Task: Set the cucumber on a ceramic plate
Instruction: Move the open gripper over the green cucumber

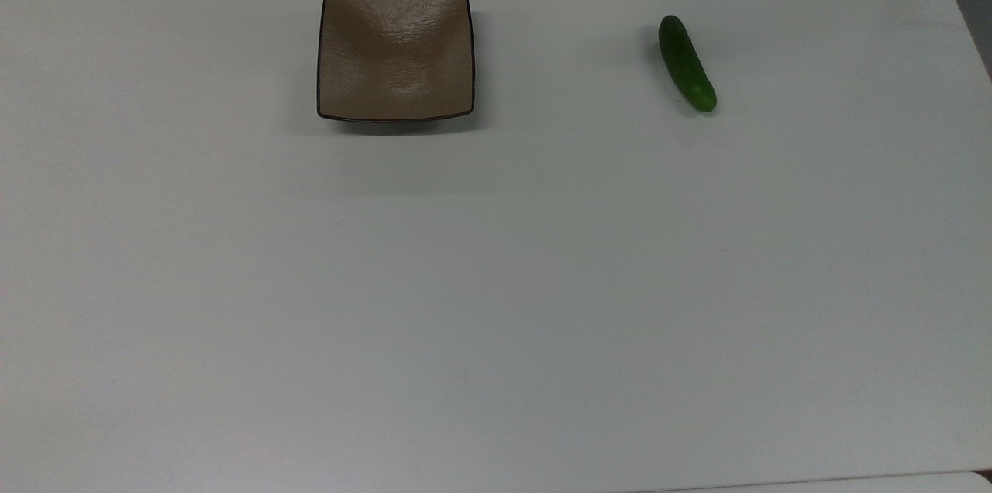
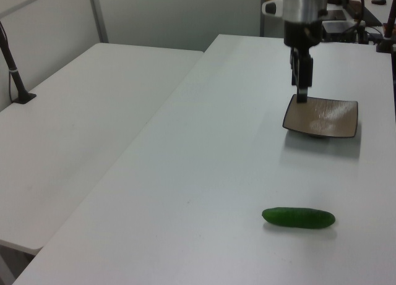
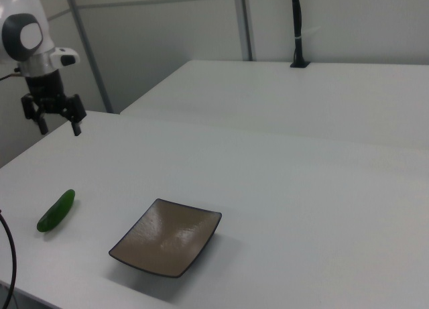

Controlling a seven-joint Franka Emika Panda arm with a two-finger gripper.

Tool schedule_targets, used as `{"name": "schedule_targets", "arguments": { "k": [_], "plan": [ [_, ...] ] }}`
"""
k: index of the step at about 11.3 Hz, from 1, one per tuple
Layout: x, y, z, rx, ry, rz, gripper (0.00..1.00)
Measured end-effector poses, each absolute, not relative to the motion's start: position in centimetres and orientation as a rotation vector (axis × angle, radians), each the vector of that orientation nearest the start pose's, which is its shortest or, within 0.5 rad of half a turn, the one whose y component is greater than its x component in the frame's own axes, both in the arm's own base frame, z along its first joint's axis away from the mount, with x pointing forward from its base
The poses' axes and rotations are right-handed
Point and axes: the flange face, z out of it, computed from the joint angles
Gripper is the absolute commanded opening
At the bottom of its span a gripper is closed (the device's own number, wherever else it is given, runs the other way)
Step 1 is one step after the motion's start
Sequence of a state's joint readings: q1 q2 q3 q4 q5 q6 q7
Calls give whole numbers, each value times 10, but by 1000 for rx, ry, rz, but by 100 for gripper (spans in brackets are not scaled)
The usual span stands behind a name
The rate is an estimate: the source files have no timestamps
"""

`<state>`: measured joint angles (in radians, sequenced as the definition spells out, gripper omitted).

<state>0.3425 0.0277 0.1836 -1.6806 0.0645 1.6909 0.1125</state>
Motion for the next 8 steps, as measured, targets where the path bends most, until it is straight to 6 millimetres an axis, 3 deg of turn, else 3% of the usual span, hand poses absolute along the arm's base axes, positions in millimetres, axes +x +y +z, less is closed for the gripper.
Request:
{"name": "schedule_targets", "arguments": {
  "k": [2,4,8],
  "plan": [
    [481,330,544,-3021,-590,80,100],
    [482,363,505,-3027,-520,97,100],
    [477,397,414,-3093,-486,194,100]
  ]
}}
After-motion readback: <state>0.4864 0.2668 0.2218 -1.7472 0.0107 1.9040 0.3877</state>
